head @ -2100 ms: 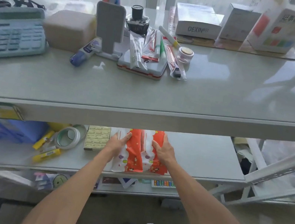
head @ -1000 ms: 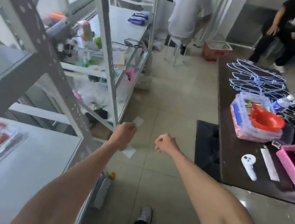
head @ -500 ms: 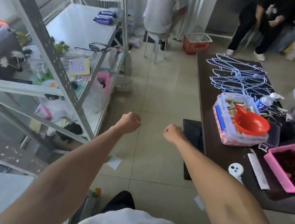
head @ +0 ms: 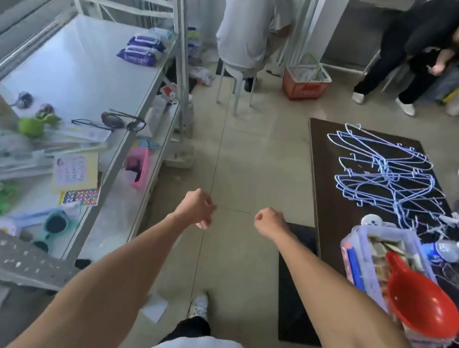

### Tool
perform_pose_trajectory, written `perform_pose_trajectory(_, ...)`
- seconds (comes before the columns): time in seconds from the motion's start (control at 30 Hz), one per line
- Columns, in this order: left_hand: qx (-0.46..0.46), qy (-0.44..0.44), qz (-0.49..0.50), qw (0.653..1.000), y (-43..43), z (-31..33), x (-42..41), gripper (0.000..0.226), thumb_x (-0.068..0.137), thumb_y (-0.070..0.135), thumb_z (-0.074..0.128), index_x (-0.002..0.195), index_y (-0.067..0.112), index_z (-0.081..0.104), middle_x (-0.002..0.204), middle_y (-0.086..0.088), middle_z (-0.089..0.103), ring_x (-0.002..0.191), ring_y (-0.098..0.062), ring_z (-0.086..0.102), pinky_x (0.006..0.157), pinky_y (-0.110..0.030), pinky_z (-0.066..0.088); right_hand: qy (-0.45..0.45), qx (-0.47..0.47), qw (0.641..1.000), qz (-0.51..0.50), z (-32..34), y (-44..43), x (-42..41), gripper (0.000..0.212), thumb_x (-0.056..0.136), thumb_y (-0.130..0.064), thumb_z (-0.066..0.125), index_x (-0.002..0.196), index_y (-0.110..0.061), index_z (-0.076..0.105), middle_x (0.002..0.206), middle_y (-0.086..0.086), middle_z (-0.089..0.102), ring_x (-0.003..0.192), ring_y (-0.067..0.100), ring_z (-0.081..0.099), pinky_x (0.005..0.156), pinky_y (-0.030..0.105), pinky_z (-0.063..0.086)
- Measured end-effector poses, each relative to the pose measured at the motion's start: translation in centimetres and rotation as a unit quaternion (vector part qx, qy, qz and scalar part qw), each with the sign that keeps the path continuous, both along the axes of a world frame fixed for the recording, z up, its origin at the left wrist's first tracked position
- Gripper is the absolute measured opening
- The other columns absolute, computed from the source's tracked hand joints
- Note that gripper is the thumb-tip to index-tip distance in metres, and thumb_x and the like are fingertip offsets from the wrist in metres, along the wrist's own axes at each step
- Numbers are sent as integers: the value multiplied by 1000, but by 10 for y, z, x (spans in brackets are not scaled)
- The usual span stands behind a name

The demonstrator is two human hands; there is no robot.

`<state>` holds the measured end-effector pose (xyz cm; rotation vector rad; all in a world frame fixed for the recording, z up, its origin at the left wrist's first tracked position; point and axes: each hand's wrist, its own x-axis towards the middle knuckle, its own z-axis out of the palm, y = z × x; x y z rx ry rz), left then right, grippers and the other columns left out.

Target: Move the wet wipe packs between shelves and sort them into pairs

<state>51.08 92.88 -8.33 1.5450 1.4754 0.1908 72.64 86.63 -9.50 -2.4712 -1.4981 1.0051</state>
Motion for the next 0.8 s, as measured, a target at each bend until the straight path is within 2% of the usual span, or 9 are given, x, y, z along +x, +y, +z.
perform_pose_trajectory(0.17, 23, -22, 17, 999, 98, 3, 27, 43, 105, 25, 51, 75, 1, 70, 73, -20, 75, 68, -33, 76, 65, -32, 61, -7, 21, 1000, -20, 11, 96, 18, 31, 96, -12, 52, 114, -11, 76, 123, 20, 73, 120, 38, 66, 101, 38, 54)
perform_pose_trajectory(0.27, 6, -18, 22, 1000, 147, -2, 34, 41, 106, 29, 48, 89, 0, 71, 90, -24, 76, 88, -38, 72, 84, -42, 57, 0, 29, 999, -18, 12, 155, 27, 32, 94, -14, 53, 119, -13, 73, 126, 19, 70, 120, 36, 66, 102, 37, 54)
perform_pose_trajectory(0.33, 11, 0, 22, 1000, 176, -5, 36, 41, 105, 29, 48, 99, -4, 71, 103, -30, 74, 100, -46, 69, 86, -43, 54, 5, 21, 1000, -12, 7, 192, 31, 33, 94, -15, 51, 119, -15, 73, 127, 19, 69, 121, 36, 64, 103, 37, 53)
perform_pose_trajectory(0.4, 5, 17, 25, 1000, 207, -8, 39, 40, 106, 28, 49, 106, -5, 71, 111, -30, 73, 106, -47, 68, 88, -42, 54, 11, 9, 1000, -4, 1, 229, 36, 33, 93, -16, 51, 118, -16, 72, 126, 19, 68, 118, 35, 65, 103, 37, 54)
perform_pose_trajectory(0.57, 14, 75, -14, 997, 296, -8, 50, 38, 101, 27, 44, 113, -3, 64, 112, -28, 69, 102, -47, 68, 76, -38, 46, 25, 0, 999, 31, -10, 331, 57, 35, 93, -14, 53, 124, -17, 70, 132, 18, 66, 120, 35, 65, 103, 36, 53)
perform_pose_trajectory(0.63, 15, 86, -7, 996, 334, 1, 54, 44, 99, 29, 40, 117, -3, 64, 116, -29, 66, 103, -45, 68, 82, -43, 50, 28, 5, 999, 45, -3, 379, 63, 36, 93, -14, 54, 126, -16, 69, 134, 18, 65, 122, 35, 64, 103, 35, 52)
perform_pose_trajectory(0.7, 27, 85, 14, 996, 369, 15, 61, 41, 105, 33, 41, 105, 4, 69, 110, -20, 70, 102, -38, 69, 90, -43, 53, 39, 18, 997, 58, 6, 427, 67, 36, 93, -15, 54, 126, -15, 69, 135, 18, 65, 123, 35, 64, 105, 35, 52)
perform_pose_trajectory(0.77, 13, 39, 112, 993, 405, 24, 69, 45, 110, 44, 37, 82, 22, 66, 92, -3, 70, 86, -23, 65, 90, -36, 51, 41, 27, 996, 79, 11, 475, 68, 37, 93, -18, 56, 128, -16, 68, 137, 19, 64, 125, 35, 63, 107, 36, 51)
perform_pose_trajectory(0.8, 7, 23, 140, 990, 420, 25, 71, 47, 110, 46, 35, 78, 26, 63, 87, 1, 68, 82, -19, 62, 88, -33, 48, 39, 32, 995, 91, 12, 498, 68, 37, 93, -19, 57, 128, -16, 68, 137, 19, 64, 126, 35, 63, 107, 36, 51)
